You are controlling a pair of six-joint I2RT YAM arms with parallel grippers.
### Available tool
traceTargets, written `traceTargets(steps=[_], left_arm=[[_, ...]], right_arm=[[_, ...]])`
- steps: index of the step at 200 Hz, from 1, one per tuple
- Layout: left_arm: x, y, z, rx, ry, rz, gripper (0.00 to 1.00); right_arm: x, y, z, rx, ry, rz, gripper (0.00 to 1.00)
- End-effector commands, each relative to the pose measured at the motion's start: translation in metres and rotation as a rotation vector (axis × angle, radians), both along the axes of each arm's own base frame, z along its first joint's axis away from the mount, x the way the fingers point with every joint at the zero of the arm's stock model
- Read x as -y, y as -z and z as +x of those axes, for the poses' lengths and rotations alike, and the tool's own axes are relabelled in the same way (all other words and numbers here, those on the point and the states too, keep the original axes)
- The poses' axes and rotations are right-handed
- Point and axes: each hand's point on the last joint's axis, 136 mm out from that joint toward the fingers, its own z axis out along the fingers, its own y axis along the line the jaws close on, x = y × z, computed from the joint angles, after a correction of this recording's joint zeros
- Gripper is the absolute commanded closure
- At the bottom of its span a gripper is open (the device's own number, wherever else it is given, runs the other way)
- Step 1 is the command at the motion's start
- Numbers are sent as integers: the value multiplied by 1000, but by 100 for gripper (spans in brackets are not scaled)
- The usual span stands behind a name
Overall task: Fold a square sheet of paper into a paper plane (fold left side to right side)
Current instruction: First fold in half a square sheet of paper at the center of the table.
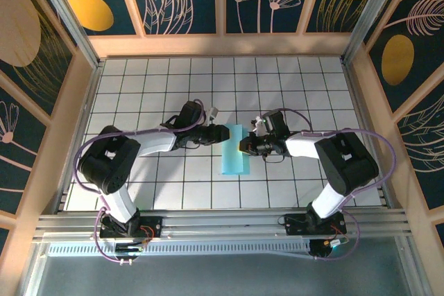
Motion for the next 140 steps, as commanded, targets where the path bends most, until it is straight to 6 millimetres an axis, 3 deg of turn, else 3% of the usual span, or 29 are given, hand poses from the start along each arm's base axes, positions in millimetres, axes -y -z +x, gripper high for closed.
traceTargets(steps=[1,87,116,140], left_arm=[[-19,16,-2,-17,-56,127,51],[-4,42,-12,-82,-8,139,39],[-1,53,-13,-98,3,168,42],[4,59,-15,-105,13,186,50]], right_arm=[[8,10,3,-9,21,-74,100],[13,17,5,-12,31,-127,100],[13,18,4,-16,31,-128,100],[13,17,5,-13,32,-128,98]])
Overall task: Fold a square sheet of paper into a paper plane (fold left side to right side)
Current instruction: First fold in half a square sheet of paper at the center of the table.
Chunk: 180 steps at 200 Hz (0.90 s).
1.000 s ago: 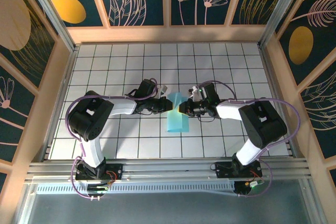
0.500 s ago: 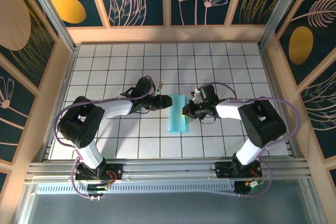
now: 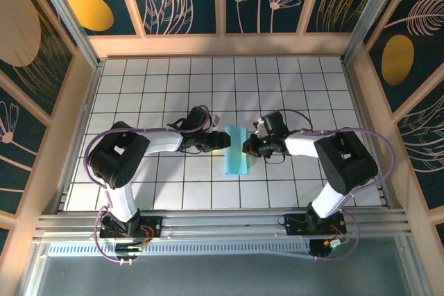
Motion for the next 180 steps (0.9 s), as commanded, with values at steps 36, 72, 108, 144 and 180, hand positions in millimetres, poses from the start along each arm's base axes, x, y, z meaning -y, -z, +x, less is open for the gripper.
traceTargets(steps=[36,72,108,144,180], left_arm=[[2,24,-3,-30,10,125,61],[0,33,-6,-36,12,180,64],[0,41,-11,-46,17,223,64],[-2,49,-13,-54,17,268,63],[-2,52,-14,-52,8,298,62]], right_arm=[[0,-5,6,20,-1,-22,89],[12,-10,10,49,32,-77,73],[40,-22,22,112,125,-152,58],[64,-38,32,178,207,-190,52],[72,-41,33,193,228,-194,50]])
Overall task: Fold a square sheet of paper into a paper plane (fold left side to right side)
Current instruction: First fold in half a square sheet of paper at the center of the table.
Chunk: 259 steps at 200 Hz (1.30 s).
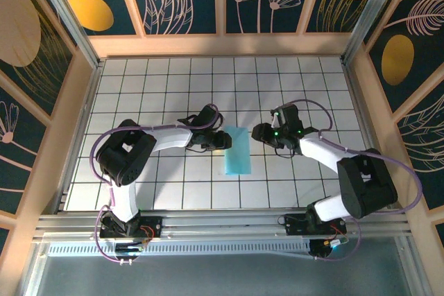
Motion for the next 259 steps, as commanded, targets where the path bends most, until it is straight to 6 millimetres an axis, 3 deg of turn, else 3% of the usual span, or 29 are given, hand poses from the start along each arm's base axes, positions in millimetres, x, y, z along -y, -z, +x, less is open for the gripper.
traceTargets(steps=[1,259], left_arm=[[-5,39,-19,-65,18,104,62],[-7,56,-25,-93,20,197,57]], right_arm=[[14,8,-5,-9,24,-52,51],[12,13,-11,-18,17,-28,50]])
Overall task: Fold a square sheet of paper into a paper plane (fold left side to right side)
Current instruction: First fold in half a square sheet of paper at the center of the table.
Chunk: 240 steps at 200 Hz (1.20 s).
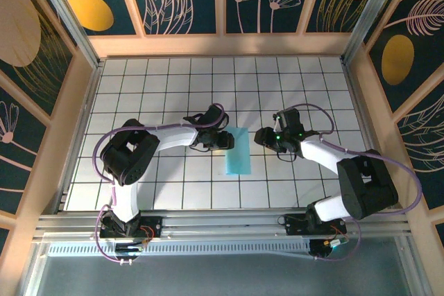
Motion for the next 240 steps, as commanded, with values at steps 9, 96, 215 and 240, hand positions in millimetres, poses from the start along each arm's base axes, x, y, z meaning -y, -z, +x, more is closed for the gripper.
traceTargets(steps=[9,96,215,240], left_arm=[[-10,53,-25,-99,16,103,57],[-16,58,-28,-115,-16,118,57],[-21,67,-35,-146,-33,129,57],[-22,67,-35,-149,-34,129,57]], right_arm=[[2,-3,0,20,0,1,50],[2,-3,0,18,-1,3,50],[-2,-2,-1,8,-15,18,50],[-2,-2,-2,5,-18,20,50]])
